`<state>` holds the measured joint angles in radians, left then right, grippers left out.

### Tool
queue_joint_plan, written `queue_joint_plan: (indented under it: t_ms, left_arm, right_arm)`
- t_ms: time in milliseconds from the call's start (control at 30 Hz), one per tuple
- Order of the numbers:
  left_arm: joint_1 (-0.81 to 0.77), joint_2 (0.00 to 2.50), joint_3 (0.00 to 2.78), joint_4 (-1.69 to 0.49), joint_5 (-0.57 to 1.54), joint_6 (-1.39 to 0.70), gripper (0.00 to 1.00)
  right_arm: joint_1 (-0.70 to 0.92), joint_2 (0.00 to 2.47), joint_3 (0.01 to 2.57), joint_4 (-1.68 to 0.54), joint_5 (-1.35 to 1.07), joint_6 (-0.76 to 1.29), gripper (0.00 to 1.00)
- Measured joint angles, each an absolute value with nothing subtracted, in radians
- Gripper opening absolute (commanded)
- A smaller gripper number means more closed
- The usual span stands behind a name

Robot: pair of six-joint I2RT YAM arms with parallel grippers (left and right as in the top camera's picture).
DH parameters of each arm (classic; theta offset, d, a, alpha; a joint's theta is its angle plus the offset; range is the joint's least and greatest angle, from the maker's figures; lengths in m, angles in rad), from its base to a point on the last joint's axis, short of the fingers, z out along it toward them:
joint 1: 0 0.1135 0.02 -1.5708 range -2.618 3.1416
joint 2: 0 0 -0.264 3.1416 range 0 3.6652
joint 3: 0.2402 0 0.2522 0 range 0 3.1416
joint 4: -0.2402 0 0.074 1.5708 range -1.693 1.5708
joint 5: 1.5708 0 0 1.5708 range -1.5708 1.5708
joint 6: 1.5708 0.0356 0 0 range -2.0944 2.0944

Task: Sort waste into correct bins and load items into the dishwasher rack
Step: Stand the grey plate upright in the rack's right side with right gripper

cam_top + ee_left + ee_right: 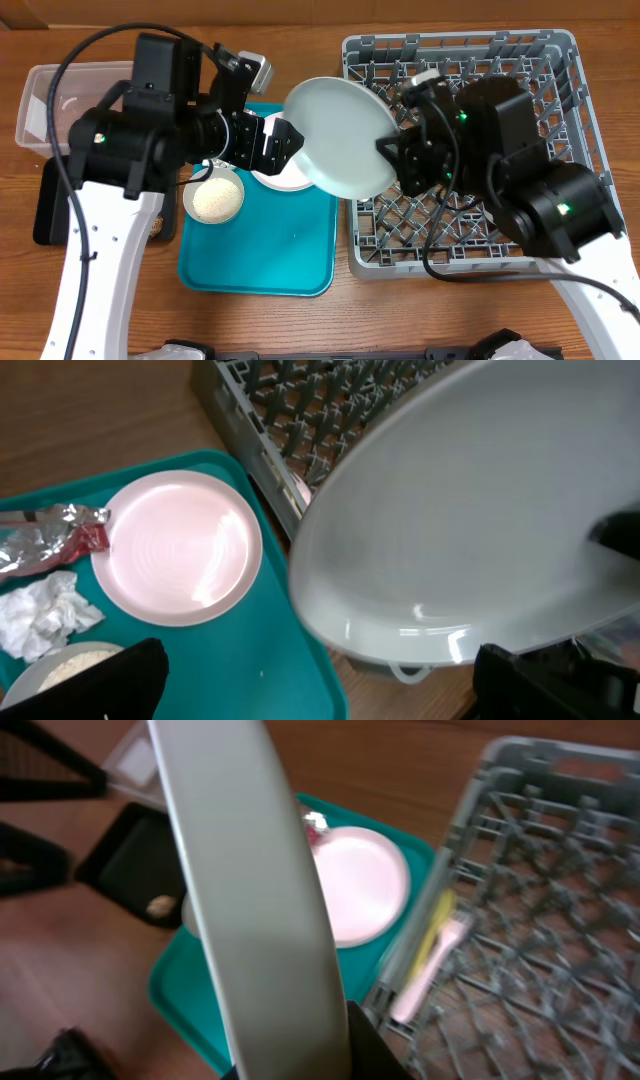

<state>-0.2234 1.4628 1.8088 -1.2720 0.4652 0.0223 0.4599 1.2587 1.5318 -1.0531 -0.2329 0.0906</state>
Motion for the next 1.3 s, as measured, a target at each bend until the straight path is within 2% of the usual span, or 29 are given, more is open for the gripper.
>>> queue_joint_plan:
  t_ms: [233,467,600,767,1300]
  left_arm:
    - [-0.223,1.461,2.082,-1.388,0.354,0.022,1.00]
    - [-0.223,1.459,2.330,-1.528,0.081,-0.035,1.00]
    - [-0.223,1.433,2.387,-1.551,-0.068,-0.117,1.00]
    - [-0.223,1.395,2.397,-1.556,-0.145,-0.157,1.00]
    - [-0.223,1.429,2.398,-1.572,-0.170,-0.167,1.00]
  right_arm:
    - [0.459,1.222,1.533,-1.201,0.101,0.257,0.04]
    - [0.376,1.222,1.533,-1.303,0.272,0.371,0.04]
    - [0.259,1.222,1.533,-1.349,0.299,0.396,0.04]
    - [0.167,1.222,1.533,-1.364,0.320,0.390,0.04]
    - [0.159,1.305,1.533,-1.353,0.282,0.264,0.04]
